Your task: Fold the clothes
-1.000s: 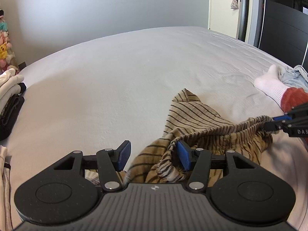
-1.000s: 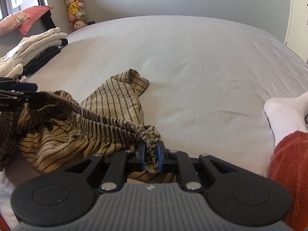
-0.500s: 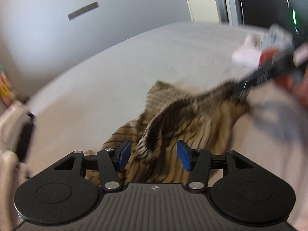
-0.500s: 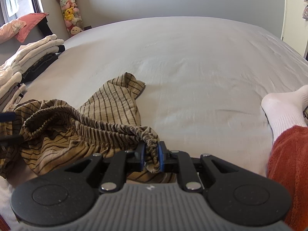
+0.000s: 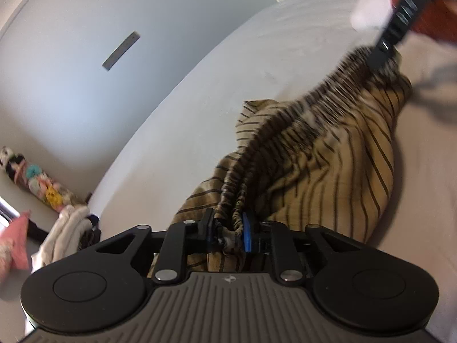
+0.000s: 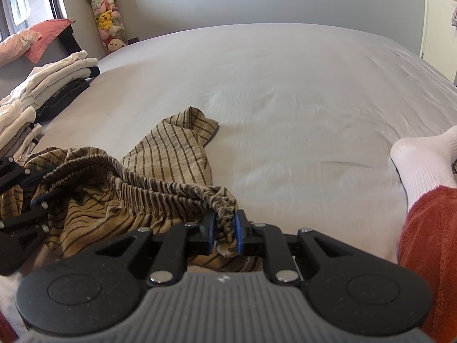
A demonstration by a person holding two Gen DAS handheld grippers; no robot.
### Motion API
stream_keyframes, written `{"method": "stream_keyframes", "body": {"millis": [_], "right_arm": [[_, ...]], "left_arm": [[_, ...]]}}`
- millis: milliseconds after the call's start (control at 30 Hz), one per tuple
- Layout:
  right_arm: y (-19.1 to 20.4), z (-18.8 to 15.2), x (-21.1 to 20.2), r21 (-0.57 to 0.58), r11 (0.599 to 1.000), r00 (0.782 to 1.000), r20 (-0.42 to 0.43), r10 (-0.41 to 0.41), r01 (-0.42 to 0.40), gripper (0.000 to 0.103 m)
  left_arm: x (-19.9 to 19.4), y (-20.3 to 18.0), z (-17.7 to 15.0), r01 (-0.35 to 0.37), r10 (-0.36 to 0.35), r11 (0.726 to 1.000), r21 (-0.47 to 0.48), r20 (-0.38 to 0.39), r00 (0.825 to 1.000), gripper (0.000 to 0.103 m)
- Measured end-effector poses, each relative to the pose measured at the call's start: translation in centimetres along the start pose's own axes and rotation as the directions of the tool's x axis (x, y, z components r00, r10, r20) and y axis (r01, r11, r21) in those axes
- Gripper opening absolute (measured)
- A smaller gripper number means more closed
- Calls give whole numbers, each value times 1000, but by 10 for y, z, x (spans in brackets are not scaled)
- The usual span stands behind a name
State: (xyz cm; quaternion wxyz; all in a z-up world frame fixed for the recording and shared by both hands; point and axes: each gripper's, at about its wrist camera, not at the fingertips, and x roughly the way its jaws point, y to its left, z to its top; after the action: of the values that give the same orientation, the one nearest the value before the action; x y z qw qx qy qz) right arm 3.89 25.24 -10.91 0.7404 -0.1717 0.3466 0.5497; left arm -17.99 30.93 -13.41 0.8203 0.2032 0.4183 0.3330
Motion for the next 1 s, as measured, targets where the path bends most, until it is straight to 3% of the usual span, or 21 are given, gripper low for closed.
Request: {"method": "stream_keyframes", "body": {"millis": [100,233,367,600,733,833,900,1000], "right_arm": [[5,-2,-1,-38,999,1000,-4,18,-18,29],[23,-5,-8,-192,981,1000,6,23,-21,36],[47,-14,-15,-418,908,1000,17,-4,11,44],[84,-45,-22,-732,663,987,98,-130,160,50],[100,-68,-24,-836,471,957,214,-195,283,49],[107,-85,-22,-887,328,942,271,-198,324,49],[107,-93,-17,-905,273,939,280,-198,327,48],[106,-102,-7,-917,189,927,314,-207,353,35]], "left_arm": [[-9,29,0,94,-96,993,-77,-22,995,16],[-19,60,-6,195,-201,978,-74,-74,977,15],[-24,75,-7,227,-234,971,-77,-97,967,14],[-26,78,-3,224,-237,966,-128,-103,966,14],[-32,84,-5,216,-240,957,-192,-108,965,14],[-38,90,-6,216,-245,948,-235,-100,964,14],[-43,93,-6,213,-242,945,-250,-92,966,14],[-49,96,-6,206,-235,942,-263,-84,968,14]]}}
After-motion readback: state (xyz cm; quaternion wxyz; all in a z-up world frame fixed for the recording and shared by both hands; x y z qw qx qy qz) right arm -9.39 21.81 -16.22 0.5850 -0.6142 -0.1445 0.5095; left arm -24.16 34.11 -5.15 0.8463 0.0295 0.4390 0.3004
